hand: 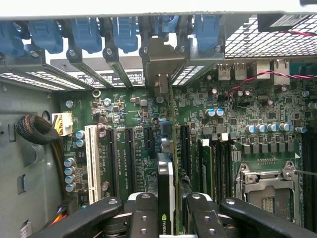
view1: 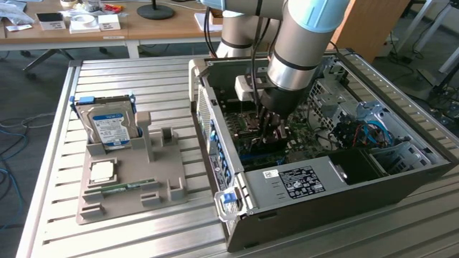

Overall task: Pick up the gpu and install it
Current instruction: 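Insert the gpu into the slot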

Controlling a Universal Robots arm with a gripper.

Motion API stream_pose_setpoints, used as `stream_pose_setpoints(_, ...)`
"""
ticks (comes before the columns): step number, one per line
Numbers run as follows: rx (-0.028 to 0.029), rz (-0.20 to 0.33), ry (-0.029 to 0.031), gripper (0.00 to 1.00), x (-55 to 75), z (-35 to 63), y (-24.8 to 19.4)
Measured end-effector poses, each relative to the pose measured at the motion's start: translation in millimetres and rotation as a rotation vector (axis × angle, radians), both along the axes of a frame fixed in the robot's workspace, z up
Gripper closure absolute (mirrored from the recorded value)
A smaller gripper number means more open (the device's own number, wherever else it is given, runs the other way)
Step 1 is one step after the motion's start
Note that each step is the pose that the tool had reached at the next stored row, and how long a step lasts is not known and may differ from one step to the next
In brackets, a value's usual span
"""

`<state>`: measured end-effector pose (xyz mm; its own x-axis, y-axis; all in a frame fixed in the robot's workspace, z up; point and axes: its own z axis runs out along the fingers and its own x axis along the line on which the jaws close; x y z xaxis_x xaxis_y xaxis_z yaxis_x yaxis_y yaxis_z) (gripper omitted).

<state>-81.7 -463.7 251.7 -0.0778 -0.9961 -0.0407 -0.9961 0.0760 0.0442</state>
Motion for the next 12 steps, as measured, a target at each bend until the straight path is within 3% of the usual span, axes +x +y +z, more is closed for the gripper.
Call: stream_pose_setpoints(12,-0.0002,0.0,0.0001,0.73,-1.0,-1.9,-0.1)
